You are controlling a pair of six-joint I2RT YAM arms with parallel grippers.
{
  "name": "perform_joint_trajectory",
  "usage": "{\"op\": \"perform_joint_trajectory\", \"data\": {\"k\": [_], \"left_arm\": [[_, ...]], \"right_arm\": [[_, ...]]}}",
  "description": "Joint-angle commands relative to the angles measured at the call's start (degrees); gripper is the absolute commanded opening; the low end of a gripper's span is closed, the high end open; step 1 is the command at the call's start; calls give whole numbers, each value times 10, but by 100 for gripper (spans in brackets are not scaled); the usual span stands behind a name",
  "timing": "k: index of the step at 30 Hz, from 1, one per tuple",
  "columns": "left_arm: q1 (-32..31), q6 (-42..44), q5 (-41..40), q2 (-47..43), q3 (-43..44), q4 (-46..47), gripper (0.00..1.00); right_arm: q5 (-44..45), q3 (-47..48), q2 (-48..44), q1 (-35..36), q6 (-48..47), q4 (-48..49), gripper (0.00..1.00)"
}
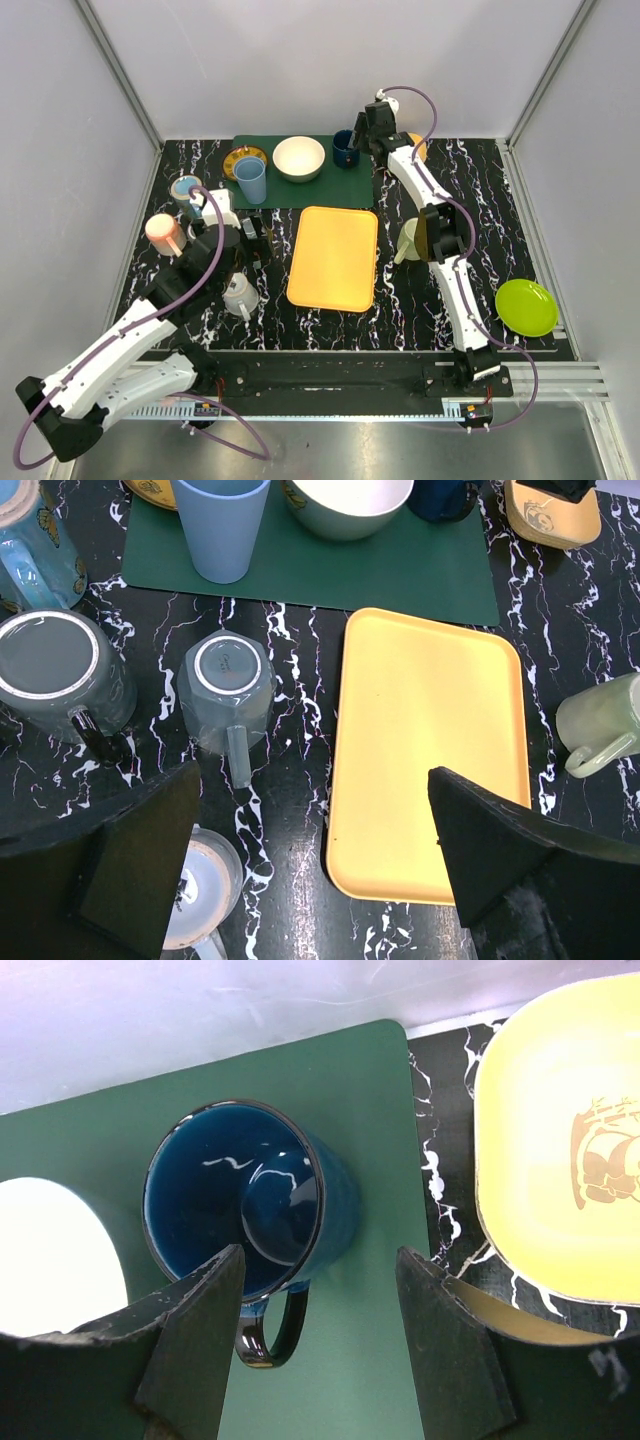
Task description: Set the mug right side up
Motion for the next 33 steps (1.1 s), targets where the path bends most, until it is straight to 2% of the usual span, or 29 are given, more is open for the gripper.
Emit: {"op": "perform_joint_trajectory", "data": {"k": [1,13,14,17,23,31,33], "left_arm": [[10,11,24,6,-4,28,99],[20,20,34,13,-10,35,99],[21,20,36,14,-10,36,99],[22,19,40,19,-10,38,99],[25,21,44,19,-10,40,99],[28,20,52,16,-13,46,99],[29,20,54,16,-15,48,99]], "right_arm": [[-9,46,23,-6,11,15,68],[-52,84,69,-13,30,13,59],[-55,85,70,-13,31,11,55],[-60,84,74,-13,31,8,50],[-72,89,76,-23,43,-10,29],[-59,76,46,-24,-11,-17,5],[-56,76,34,-23,-38,-19,2]]}}
